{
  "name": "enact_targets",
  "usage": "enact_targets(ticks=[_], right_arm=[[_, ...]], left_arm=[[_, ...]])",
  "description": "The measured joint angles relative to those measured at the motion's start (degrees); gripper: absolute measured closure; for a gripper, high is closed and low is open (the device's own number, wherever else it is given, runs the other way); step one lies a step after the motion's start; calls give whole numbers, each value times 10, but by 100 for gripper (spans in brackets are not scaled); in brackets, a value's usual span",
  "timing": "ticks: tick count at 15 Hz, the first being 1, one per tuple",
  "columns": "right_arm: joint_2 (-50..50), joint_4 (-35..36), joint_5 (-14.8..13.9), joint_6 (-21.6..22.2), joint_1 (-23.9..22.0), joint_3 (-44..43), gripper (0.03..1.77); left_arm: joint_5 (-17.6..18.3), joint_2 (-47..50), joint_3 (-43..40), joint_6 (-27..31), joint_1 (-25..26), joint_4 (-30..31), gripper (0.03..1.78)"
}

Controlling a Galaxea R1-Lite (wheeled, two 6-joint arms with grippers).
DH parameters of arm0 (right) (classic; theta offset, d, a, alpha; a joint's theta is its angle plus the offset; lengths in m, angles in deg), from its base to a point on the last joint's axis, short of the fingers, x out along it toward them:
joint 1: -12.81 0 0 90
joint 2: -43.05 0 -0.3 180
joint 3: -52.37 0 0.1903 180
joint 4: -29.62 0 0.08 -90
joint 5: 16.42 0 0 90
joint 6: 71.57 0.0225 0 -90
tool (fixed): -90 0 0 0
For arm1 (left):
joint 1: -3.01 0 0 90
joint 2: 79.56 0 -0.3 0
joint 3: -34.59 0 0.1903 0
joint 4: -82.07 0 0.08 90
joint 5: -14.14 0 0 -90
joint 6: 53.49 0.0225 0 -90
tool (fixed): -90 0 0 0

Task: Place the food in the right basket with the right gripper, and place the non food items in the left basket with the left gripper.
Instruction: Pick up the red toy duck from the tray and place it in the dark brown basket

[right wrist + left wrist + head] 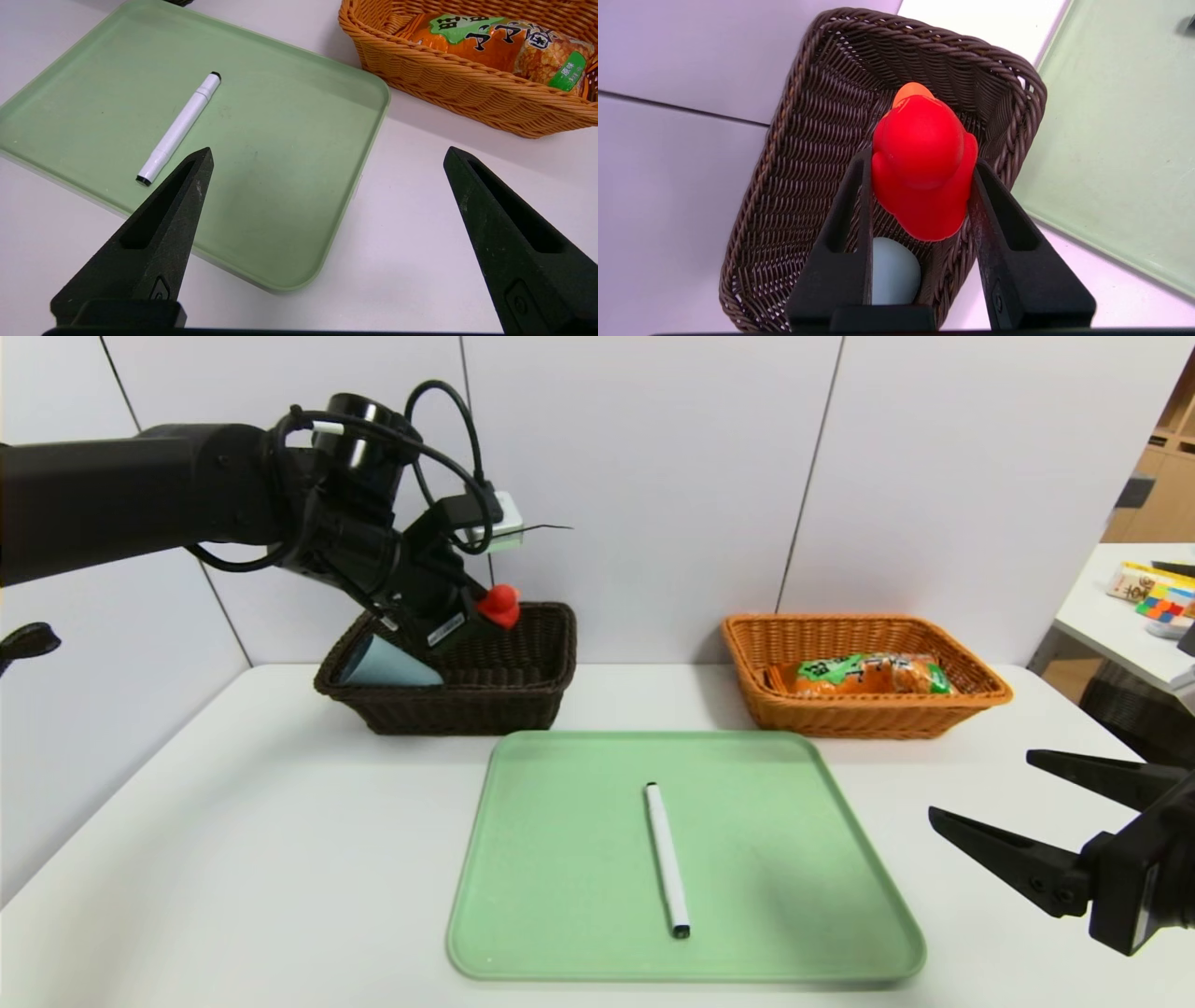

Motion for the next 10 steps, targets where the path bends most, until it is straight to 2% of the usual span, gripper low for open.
enact_targets(ticks=[3, 6, 10], right_arm=[[0, 0, 0, 0, 0, 0, 10], [0, 0, 0, 0, 0, 2, 10], [0, 0, -1, 0, 0, 10, 10]], left_arm=[[-1, -20, 0, 8, 2, 0, 118], [-22, -39, 0, 17, 5, 0, 118], [-32, -62, 0, 24, 6, 0, 119]])
